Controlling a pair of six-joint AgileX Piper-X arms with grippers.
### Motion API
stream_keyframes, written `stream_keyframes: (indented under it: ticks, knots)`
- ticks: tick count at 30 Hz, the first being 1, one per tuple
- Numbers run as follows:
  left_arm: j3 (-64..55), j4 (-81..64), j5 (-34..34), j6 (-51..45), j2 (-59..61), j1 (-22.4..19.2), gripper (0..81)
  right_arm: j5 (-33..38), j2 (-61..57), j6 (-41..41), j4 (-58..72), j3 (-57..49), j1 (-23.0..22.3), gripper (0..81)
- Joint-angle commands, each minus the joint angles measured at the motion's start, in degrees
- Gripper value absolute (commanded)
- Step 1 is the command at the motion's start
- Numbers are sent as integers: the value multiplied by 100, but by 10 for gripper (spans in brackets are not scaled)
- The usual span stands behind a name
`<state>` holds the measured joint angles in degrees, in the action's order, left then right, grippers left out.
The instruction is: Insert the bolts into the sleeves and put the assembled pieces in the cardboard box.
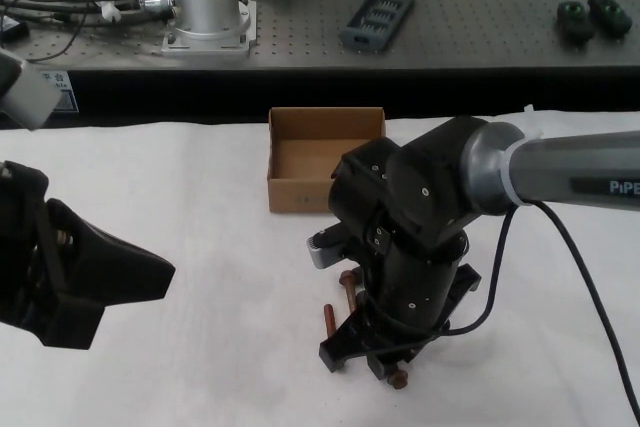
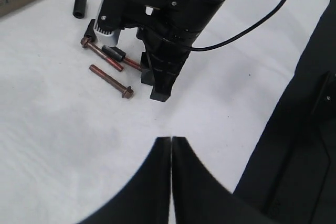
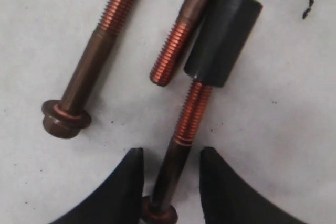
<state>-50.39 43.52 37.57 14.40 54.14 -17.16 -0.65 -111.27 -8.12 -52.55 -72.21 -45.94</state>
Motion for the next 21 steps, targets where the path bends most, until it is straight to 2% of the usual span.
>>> stream_keyframes:
  ticks: [1, 5, 10, 13, 21]
  knots:
    - [-11, -34, 2, 139, -43, 6, 6, -9, 7, 45, 22, -64, -11, 274]
    - [-11, -34, 2, 139, -43, 6, 6, -7, -8, 45, 22, -64, -11, 245]
    - [-11, -34, 2, 148, -43, 6, 6, -7, -8, 86, 22, -64, -11, 29]
    - [-11, -34, 2, 148, -43, 6, 6, -68, -8, 339, 34, -64, -11, 29]
    - [-11, -34, 2, 148, -43, 6, 6, -1101, -8, 1699, -517, -64, 145, 29]
